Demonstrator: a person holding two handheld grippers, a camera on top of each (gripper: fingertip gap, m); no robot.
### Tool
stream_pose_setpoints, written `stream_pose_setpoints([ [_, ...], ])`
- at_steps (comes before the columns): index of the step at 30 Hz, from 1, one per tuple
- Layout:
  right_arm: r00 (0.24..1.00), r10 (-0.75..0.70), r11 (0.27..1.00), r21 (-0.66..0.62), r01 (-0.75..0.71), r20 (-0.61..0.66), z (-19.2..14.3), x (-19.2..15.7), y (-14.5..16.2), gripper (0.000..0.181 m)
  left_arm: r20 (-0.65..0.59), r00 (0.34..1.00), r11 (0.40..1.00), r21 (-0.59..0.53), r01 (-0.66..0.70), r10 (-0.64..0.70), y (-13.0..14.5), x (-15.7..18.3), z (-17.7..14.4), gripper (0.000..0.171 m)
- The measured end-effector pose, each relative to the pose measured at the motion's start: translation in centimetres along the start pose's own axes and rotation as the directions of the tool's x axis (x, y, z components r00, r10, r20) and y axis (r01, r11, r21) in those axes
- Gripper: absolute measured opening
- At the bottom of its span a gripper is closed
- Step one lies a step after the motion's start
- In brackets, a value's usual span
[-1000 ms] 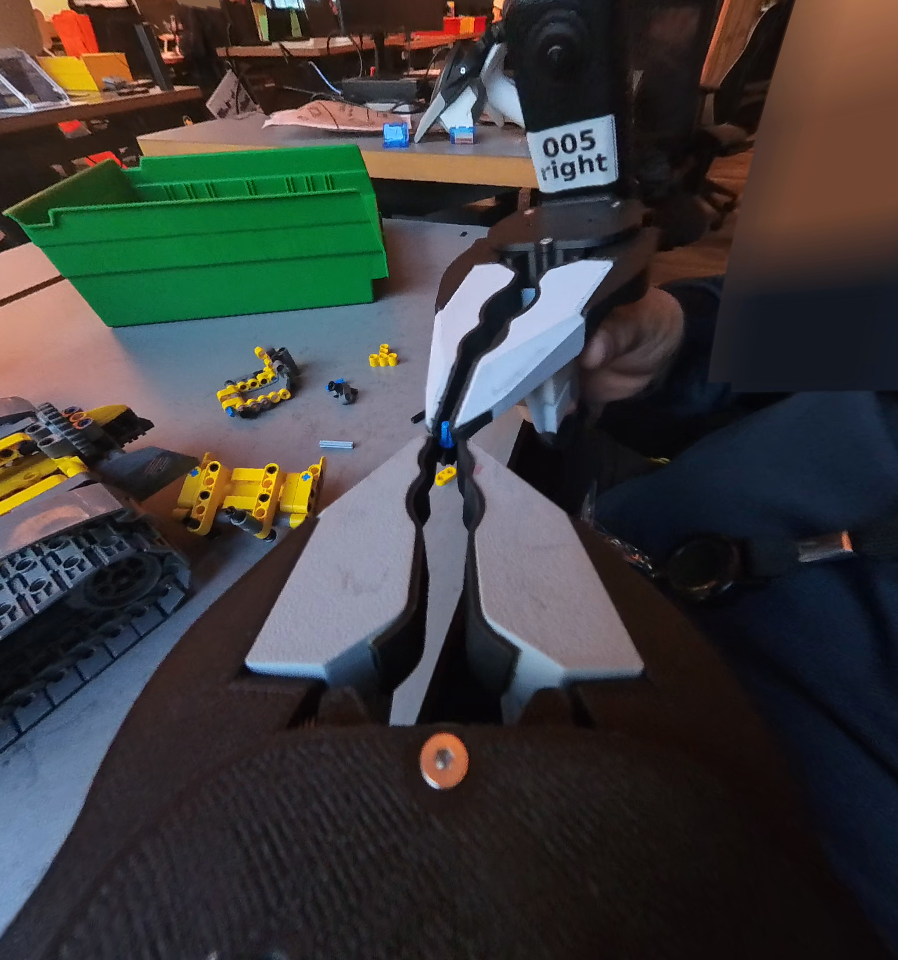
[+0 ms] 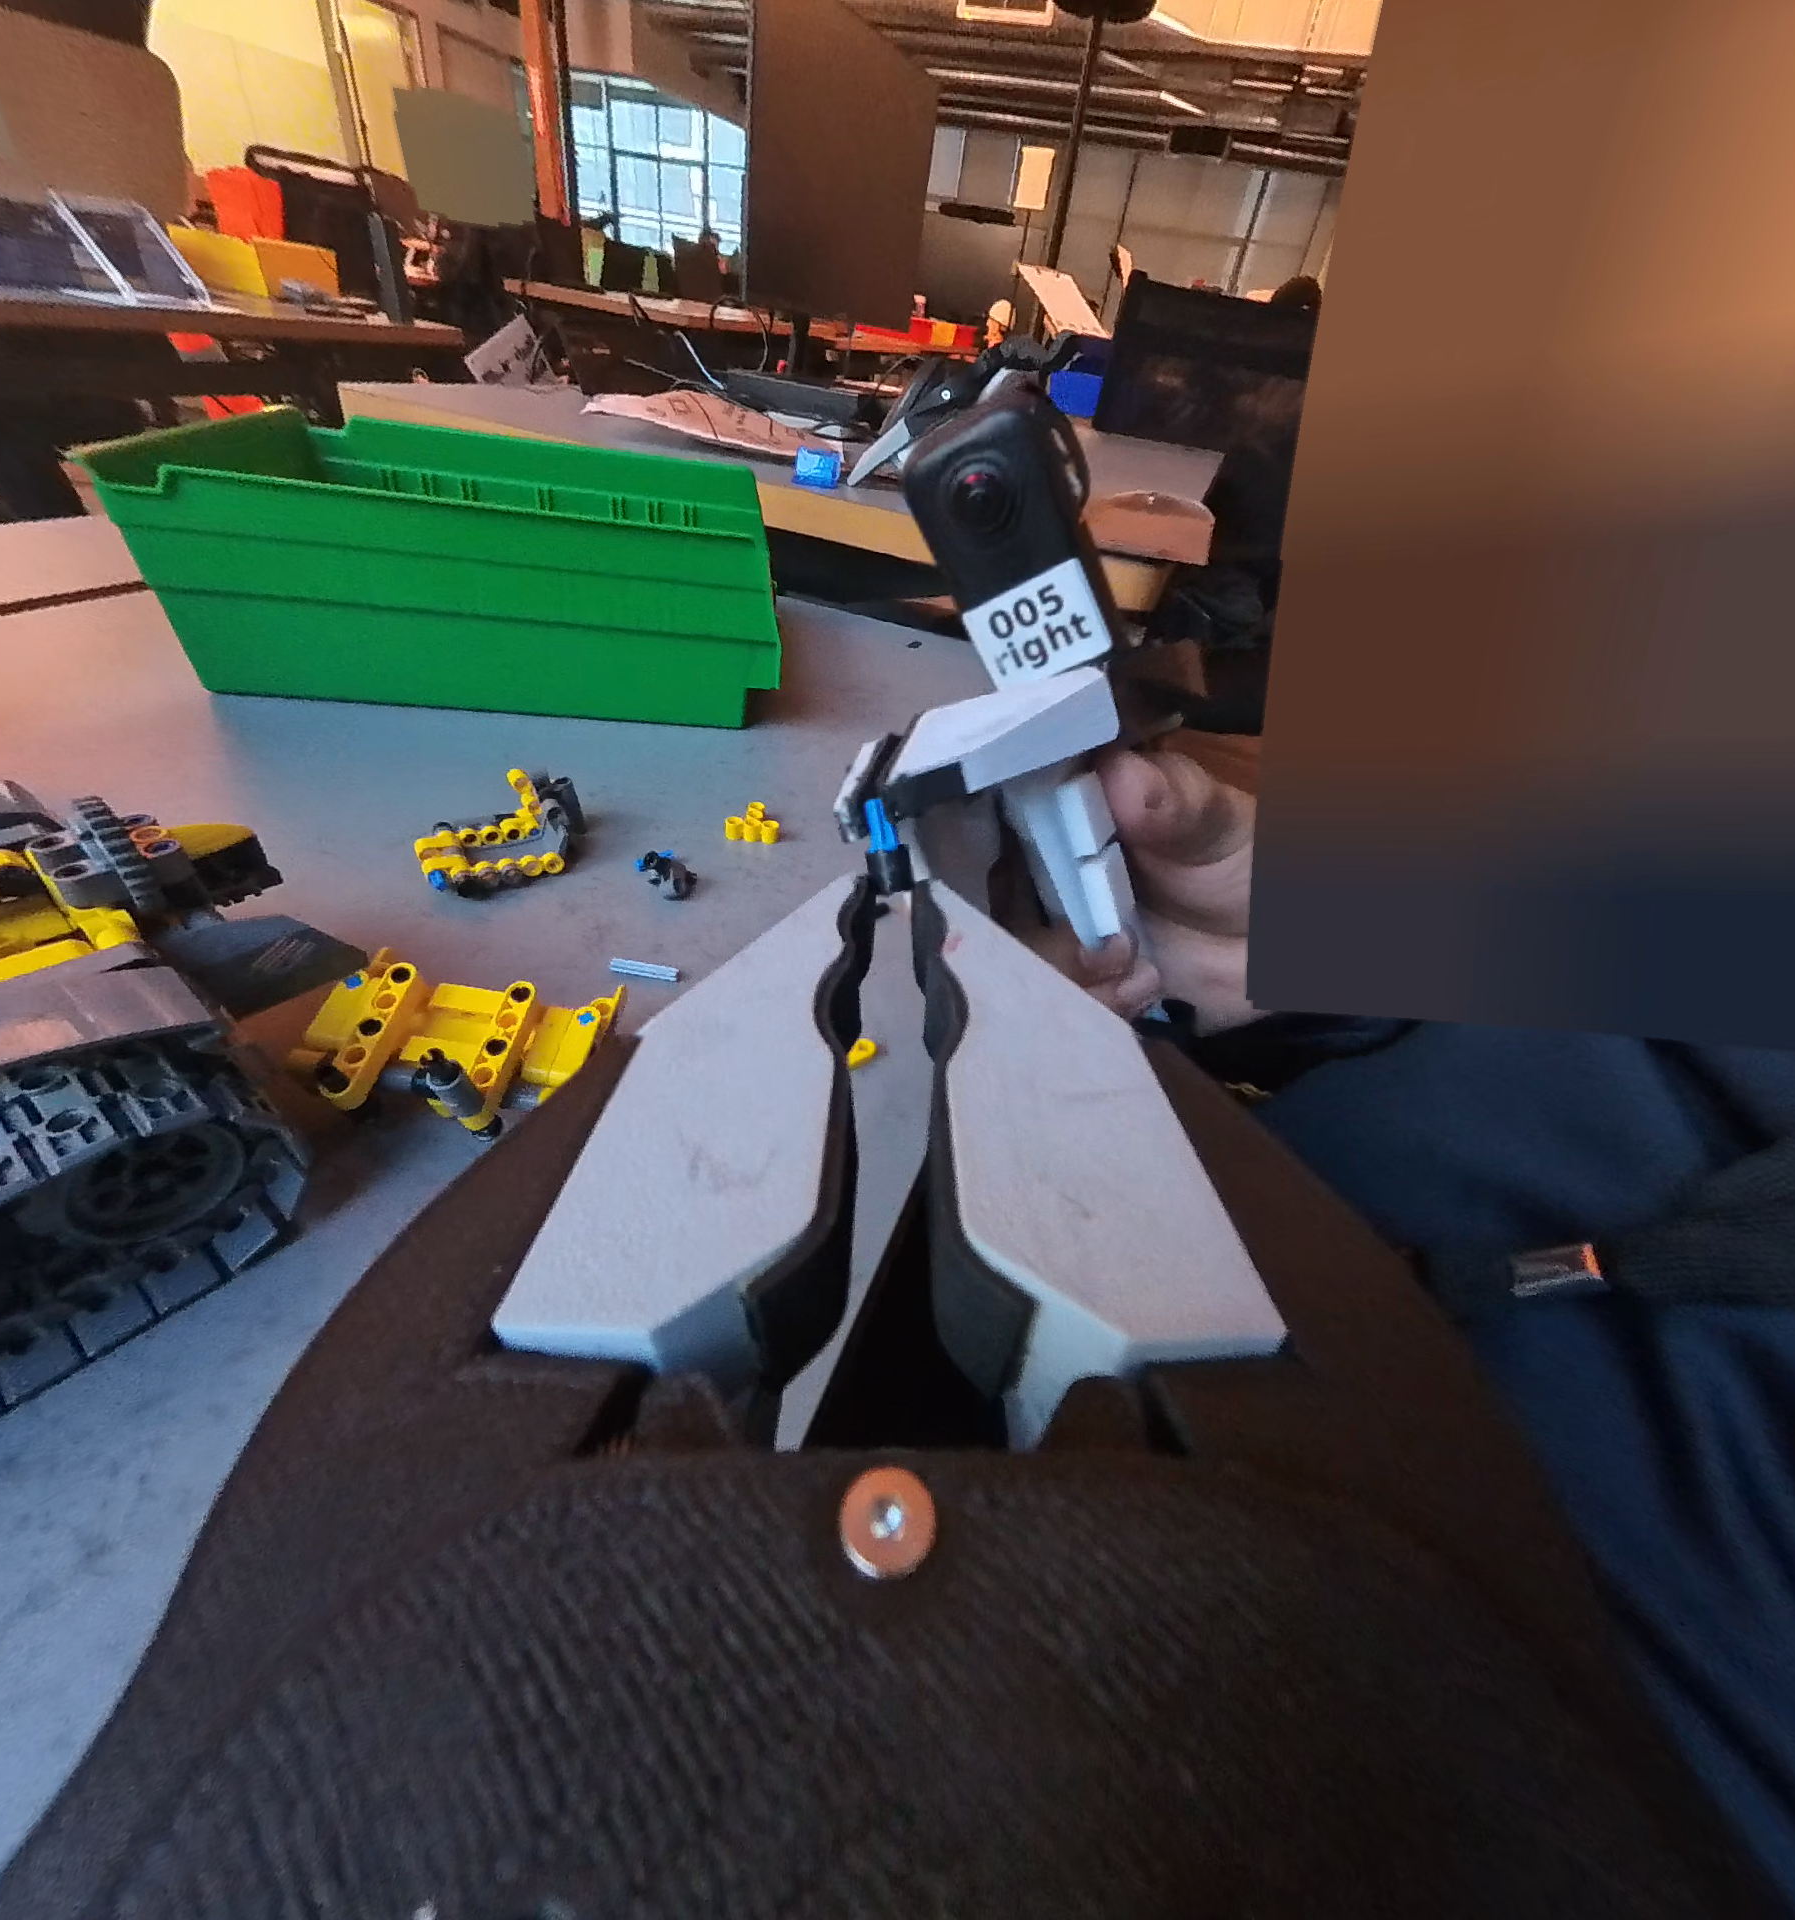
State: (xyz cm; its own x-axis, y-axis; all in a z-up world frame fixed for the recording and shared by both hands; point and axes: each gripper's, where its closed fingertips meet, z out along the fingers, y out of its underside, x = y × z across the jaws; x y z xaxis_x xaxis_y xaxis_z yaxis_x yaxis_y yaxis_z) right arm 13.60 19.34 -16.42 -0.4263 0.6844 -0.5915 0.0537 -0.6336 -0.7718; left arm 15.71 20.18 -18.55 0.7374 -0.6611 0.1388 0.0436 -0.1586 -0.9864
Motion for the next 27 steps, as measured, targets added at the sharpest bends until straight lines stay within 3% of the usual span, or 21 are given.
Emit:
stream_pose_setpoints([
  [8,0.995,0.085,0.992,0.094,-0.089,0.046,-0.4,0.0,-0.5,0.001,-0.081,0.993,0.995,0.042,0.086,-0.082,-0.3,0.6,0.3,0.015],
  [12,0.993,0.102,0.988,0.112,-0.108,0.058,-0.3,-0.2,-0.3,0.001,-0.046,0.993,0.991,0.073,0.113,-0.109,-0.6,-0.5,0.0,0.025],
  [14,0.992,0.114,0.984,0.134,-0.121,0.060,-0.3,-0.2,-0.3,0.001,-0.077,0.994,0.992,0.088,0.089,-0.082,-0.9,0.1,-0.1,0.008],
  [18,0.990,0.123,0.978,0.158,-0.134,0.075,-0.4,-0.3,-0.5,0.001,-0.054,0.997,0.994,0.096,0.057,-0.052,-1.0,0.3,-0.1,0.006],
  [27,0.999,0.047,0.985,0.165,-0.050,0.018,-0.4,-0.3,-0.3,0.001,-0.122,0.980,0.975,0.138,0.172,-0.156,-1.4,0.1,-0.6,0.005],
])
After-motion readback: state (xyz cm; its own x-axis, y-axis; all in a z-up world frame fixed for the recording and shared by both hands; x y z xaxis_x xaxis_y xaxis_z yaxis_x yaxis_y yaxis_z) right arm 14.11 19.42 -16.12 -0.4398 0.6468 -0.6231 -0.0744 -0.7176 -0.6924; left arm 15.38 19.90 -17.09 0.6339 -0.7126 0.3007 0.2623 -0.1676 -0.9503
